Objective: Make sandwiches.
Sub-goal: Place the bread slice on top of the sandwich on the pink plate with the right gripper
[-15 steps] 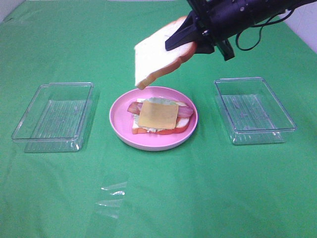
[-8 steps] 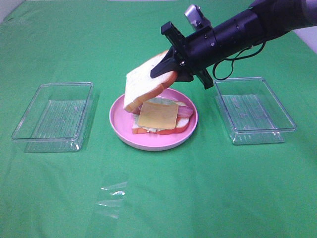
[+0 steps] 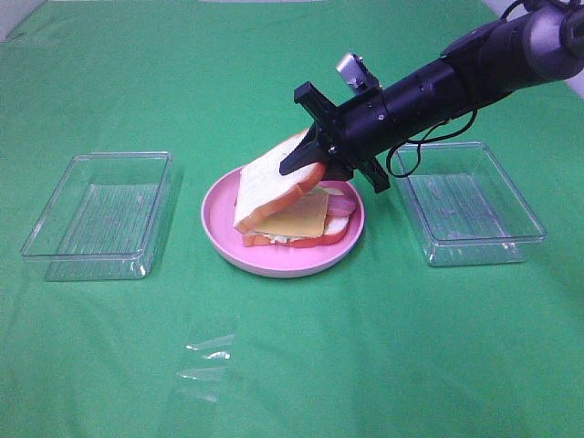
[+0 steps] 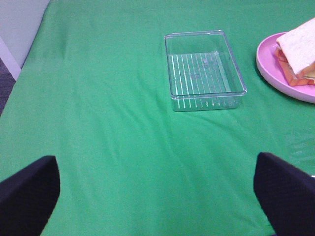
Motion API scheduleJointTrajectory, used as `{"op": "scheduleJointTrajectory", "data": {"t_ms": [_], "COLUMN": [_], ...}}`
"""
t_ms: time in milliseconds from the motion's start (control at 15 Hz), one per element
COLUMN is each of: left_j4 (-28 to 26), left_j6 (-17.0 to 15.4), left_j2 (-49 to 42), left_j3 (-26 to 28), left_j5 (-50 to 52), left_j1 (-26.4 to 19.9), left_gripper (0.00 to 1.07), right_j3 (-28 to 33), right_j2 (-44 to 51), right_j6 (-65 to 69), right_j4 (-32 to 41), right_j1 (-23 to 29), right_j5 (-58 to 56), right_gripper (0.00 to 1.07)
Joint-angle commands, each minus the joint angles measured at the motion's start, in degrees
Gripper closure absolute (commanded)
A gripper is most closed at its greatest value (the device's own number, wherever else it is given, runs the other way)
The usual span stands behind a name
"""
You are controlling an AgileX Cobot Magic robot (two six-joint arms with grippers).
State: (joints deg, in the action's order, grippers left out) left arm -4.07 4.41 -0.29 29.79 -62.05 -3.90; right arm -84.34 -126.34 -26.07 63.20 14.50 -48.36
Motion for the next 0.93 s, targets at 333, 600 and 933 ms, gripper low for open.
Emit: {"op": "scheduleJointTrajectory", "data": {"t_ms": [333, 600, 933], "left_j4": [-0.4, -0.4, -0.4], "left_j6": [0.0, 0.0, 0.0], "left_j2": [-1.1, -1.1, -1.1], "left_j3": [-0.2, -0.2, -0.2], "left_j5": [0.6, 0.6, 0.6], "left_j1": [0.1, 0.1, 0.1], "left_gripper": [0.08, 0.08, 0.08], "right_j3": [0.1, 0.1, 0.1], "right_j2": [-0.1, -0.1, 0.0], "right_j6": [-0.1, -0.1, 0.0], "right_j4": [-3.2, -4.0, -7.6], "right_j1": [0.1, 0.1, 0.0], "right_j5": [0.9, 0.9, 0.5], "right_gripper": [1.07, 1.07, 0.41]}}
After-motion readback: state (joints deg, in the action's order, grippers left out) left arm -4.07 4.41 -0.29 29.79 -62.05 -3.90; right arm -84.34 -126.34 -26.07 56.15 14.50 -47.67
